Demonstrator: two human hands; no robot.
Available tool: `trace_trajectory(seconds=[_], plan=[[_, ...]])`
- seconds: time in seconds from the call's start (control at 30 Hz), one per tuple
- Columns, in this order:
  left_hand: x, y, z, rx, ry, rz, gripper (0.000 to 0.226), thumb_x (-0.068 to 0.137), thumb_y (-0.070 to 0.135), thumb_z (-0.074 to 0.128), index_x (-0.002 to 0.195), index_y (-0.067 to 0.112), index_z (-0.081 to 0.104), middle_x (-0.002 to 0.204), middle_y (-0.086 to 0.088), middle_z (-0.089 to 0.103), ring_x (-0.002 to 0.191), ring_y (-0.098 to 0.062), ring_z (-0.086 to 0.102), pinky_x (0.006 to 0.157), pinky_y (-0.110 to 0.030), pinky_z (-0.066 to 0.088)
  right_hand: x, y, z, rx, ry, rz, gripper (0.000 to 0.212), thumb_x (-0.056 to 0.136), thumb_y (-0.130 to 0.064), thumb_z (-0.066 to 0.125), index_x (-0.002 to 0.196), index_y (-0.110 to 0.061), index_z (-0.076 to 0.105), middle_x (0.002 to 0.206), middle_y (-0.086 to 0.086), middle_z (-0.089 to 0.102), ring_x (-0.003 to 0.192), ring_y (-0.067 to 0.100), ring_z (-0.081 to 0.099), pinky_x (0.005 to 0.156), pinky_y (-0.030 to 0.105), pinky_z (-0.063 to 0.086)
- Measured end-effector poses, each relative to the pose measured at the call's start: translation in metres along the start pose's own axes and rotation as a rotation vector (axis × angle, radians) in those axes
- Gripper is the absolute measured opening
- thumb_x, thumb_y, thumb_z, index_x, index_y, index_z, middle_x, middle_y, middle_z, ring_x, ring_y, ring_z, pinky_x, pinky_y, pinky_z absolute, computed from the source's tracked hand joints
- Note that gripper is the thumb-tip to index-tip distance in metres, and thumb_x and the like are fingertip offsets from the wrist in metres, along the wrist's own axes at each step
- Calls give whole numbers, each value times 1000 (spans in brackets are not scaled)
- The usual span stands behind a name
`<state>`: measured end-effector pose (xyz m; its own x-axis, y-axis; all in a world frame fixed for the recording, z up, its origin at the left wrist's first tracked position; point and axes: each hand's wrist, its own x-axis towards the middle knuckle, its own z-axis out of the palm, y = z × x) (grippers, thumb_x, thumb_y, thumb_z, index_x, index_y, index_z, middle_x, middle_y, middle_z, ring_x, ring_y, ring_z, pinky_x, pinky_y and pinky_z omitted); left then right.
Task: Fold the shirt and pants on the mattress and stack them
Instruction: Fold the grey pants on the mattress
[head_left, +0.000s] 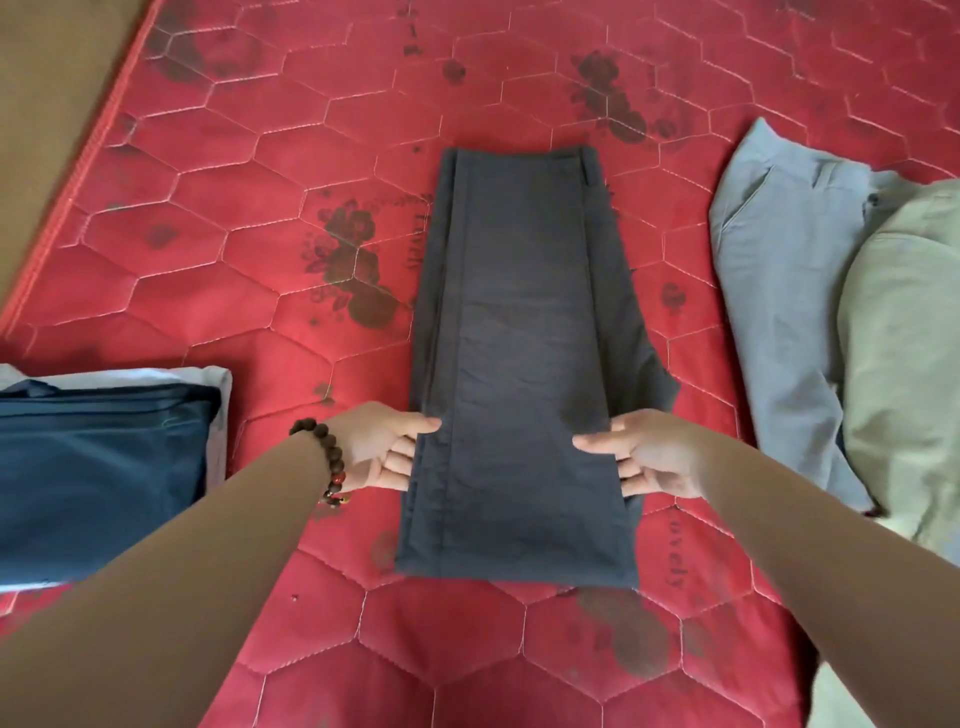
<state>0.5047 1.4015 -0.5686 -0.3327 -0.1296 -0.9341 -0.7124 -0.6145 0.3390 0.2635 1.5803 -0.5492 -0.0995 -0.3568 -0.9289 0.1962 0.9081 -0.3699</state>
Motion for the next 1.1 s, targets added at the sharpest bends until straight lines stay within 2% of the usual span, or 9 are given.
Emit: trace_trajectory(seconds=[0.1,0.27,0.4,0.47,0.53,0.6,0.87,1.0,1.1], plan=[[-16,-28,8,143,-24,-24,28,93,19,61,113,0,62,99,-14,73,88,-26,72,78,-38,58,-15,31,10,-117,-1,83,36,84,-12,72,117,-2,60,107,9,72,99,25,69,87,42,55],[-33,-50,27,310,254,27,19,96,23,57,96,6,64,86,-15,69,80,-26,68,70,-35,59,-23,65,37,-291,479,-111,26,85,-17,70,91,6,58,85,17,57,84,27,60,85,49,51],[-38,-71,57,804,919,813,19,77,-4,57,92,3,66,94,-16,66,86,-34,62,75,-39,50,-27,76,78,-737,1022,-674,32,79,-4,65,110,2,61,115,21,59,111,40,55,95,44,43],[-25,-82,90,1015,788,1071,43,67,-12,60,110,-5,65,119,-23,61,112,-39,58,98,-46,47,-13,78,108,-916,898,-844,49,76,-2,61,125,4,57,136,23,51,131,38,45,110,49,35],[-7,-92,114,1174,662,989,53,87,0,51,139,-4,42,150,-20,36,142,-30,29,119,-39,18,3,80,132,-1027,753,-833,57,88,-19,43,142,-2,41,152,14,34,144,28,27,118,47,16],[9,-101,113,1264,673,877,55,101,20,29,151,4,12,161,-9,9,149,-19,2,120,-33,-4,17,91,131,-1090,729,-770,60,95,-32,24,150,-10,24,159,4,17,148,19,14,120,43,4],[1,-133,66,1582,614,904,91,88,69,31,150,3,19,159,-13,15,148,-24,9,119,-45,16,2,139,70,-1299,710,-762,71,97,-52,29,151,-6,22,159,8,16,148,20,12,119,47,19],[-9,-130,67,1729,629,818,68,95,33,45,145,-7,20,153,-25,24,145,-35,18,118,-47,20,-17,151,65,-1457,683,-772,74,93,-51,40,144,3,35,152,19,31,143,30,27,115,49,27],[-8,-128,69,1738,607,793,64,83,-2,2,146,-6,-7,158,-23,0,147,-34,-5,120,-44,-3,-19,148,70,-1529,758,-806,52,87,-17,53,132,9,50,138,26,49,130,37,47,104,53,42]])
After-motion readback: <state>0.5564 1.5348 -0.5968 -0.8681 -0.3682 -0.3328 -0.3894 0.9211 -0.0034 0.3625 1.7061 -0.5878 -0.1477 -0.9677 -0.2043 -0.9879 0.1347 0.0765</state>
